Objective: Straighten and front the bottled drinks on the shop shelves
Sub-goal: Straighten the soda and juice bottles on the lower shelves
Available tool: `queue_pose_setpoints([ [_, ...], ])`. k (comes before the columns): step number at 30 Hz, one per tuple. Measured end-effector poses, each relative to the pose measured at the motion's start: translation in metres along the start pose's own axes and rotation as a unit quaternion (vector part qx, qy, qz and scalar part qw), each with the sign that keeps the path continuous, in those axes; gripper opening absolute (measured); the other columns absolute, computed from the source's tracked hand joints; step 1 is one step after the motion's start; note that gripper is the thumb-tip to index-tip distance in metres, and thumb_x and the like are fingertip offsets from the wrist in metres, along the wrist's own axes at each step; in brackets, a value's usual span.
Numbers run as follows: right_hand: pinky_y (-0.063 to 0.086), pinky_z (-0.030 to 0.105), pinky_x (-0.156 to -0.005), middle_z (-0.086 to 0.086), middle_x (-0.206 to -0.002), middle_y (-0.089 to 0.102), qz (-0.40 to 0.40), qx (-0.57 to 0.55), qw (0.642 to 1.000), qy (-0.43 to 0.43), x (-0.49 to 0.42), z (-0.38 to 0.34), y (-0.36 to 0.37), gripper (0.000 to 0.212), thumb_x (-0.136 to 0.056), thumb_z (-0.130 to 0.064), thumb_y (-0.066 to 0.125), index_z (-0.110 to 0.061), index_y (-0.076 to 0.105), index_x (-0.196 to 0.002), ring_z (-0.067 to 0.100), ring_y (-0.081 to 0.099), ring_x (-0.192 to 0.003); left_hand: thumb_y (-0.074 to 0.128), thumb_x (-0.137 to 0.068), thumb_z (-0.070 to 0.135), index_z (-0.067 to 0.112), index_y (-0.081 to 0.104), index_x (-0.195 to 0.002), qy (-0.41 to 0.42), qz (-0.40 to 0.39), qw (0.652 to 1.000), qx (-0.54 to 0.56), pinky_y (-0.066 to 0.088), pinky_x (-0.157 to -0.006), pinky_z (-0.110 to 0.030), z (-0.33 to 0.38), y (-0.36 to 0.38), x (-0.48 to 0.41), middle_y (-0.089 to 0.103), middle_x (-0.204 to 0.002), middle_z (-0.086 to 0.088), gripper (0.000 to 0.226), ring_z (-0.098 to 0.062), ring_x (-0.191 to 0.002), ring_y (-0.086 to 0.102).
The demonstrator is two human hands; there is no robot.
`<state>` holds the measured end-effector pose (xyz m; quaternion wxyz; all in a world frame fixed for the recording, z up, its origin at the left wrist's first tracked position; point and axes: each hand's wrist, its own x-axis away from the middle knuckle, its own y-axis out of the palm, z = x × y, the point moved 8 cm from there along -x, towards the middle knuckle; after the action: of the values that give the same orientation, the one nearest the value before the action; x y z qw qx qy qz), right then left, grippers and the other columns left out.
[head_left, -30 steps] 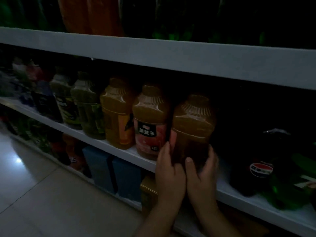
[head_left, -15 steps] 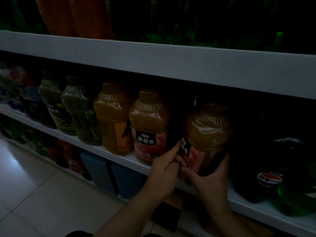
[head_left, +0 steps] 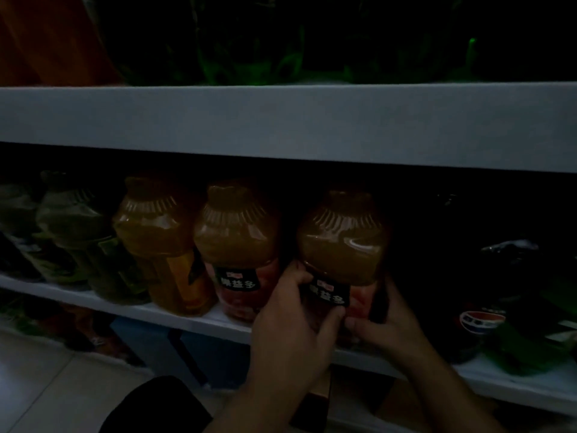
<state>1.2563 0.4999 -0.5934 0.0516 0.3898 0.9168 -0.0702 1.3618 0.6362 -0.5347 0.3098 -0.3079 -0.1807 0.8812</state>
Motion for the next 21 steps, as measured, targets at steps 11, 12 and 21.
queue_pose_setpoints([
  [11, 0.05, 0.011, -0.064, -0.031, -0.094, 0.067, 0.115, 0.004, 0.993, 0.039, 0.01, 0.015, -0.011, 0.068, -0.045, -0.027, 0.083, -0.039, 0.053, -0.105, -0.01, 0.063, -0.088, 0.06, -0.081, 0.04, 0.037, 0.053, -0.099, 0.123, 0.039, 0.992, 0.001, 0.04, -0.073, 0.003, -0.011, -0.01, -0.001, 0.064, -0.095, 0.025, 0.019, 0.025, -0.089, 0.05],
  [12, 0.049, 0.013, -0.068, -0.028, -0.094, 0.068, 0.119, 0.007, 0.992, 0.036, 0.011, 0.015, -0.01, 0.067, -0.047, -0.025, 0.079, -0.038, 0.052, -0.106, -0.01, 0.063, -0.089, 0.062, -0.082, 0.036, 0.034, 0.057, -0.098, 0.142, 0.031, 0.989, 0.012, 0.04, -0.078, 0.002, -0.012, -0.012, 0.002, 0.066, -0.102, 0.02, 0.018, 0.021, -0.094, 0.051],
  [21, 0.048, 0.032, -0.087, -0.008, -0.13, 0.05, 0.426, 0.142, 0.887, -0.109, 0.083, 0.002, 0.036, 0.056, -0.081, -0.046, 0.067, -0.04, 0.042, -0.131, 0.003, 0.051, -0.114, 0.071, -0.074, 0.031, 0.019, 0.044, -0.116, 0.043, 0.266, 0.963, 0.017, 0.034, -0.087, -0.005, -0.113, -0.138, -0.012, 0.034, -0.121, 0.003, 0.052, -0.008, -0.107, 0.042],
])
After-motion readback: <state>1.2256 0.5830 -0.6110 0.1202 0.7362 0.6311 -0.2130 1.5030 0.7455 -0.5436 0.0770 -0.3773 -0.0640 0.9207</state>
